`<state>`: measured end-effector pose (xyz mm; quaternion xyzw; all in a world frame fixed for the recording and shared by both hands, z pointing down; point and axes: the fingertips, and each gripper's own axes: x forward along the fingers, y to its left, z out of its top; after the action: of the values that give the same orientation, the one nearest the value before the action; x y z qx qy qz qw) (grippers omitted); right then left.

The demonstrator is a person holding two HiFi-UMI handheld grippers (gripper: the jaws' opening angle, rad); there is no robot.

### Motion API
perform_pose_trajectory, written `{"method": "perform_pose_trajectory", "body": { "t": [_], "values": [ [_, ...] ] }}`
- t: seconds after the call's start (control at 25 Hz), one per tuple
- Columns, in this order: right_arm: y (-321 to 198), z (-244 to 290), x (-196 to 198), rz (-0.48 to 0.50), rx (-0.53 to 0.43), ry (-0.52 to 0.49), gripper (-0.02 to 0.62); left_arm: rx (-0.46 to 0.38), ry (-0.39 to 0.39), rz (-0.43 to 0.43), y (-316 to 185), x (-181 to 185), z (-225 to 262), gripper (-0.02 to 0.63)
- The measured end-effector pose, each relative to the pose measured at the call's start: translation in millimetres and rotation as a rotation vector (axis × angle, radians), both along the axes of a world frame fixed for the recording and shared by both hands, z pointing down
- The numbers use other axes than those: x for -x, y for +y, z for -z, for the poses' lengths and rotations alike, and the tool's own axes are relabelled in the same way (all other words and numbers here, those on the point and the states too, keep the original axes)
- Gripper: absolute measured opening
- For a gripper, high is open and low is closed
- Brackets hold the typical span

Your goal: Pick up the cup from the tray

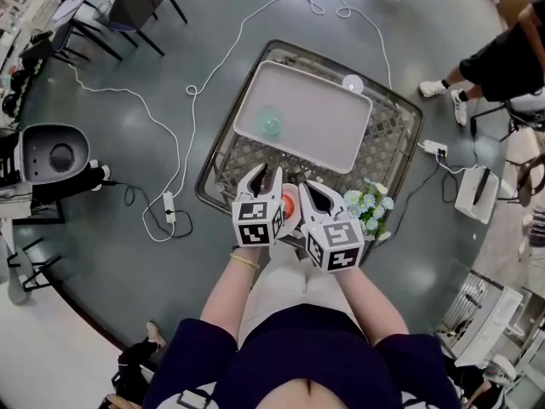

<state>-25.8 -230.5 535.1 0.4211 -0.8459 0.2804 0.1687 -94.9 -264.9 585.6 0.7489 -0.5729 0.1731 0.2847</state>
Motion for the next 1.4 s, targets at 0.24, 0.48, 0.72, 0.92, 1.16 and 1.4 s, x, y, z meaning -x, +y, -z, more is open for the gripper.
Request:
{"method": "perform_pose_trajectory", "body": {
  "t": [0.24,0.48,0.72,0.92,1.16,1.4],
  "values": [
    [-9.8,-13.4,3.5,-0.021,0.025,-0.003,0.009,0.006,-0.043,-0.005,-45.3,11.2,-37.3,0.194],
    [-11.1,-25.4,3.0,-0.041,0.051,-0.014,0.009,0.000,-0.065,-0.013,-89.0,19.1,-70.6,0.271],
    [-13.3,-38.6,-0.3,-0.058,0.089,-0.029,0.009,0.016,-0.080,0.001,-121.0,23.1,-93.2,0.338],
    [-20.6,-45.6,-0.3,-0.070,0.096,-0.031,0.011,0.011,-0.114,-0.012,-141.2,22.0,-106.7,0.374],
    [-25.7,-50.9,-2.2,-0.084,0.106,-0.033,0.009,0.014,-0.142,-0.014,-151.3,18.0,-116.4,0.380],
    [-22.5,-55.0,-1.5,-0.090,0.118,-0.031,0.009,0.005,-0.172,-0.020,-154.7,20.0,-119.1,0.374]
  ]
}}
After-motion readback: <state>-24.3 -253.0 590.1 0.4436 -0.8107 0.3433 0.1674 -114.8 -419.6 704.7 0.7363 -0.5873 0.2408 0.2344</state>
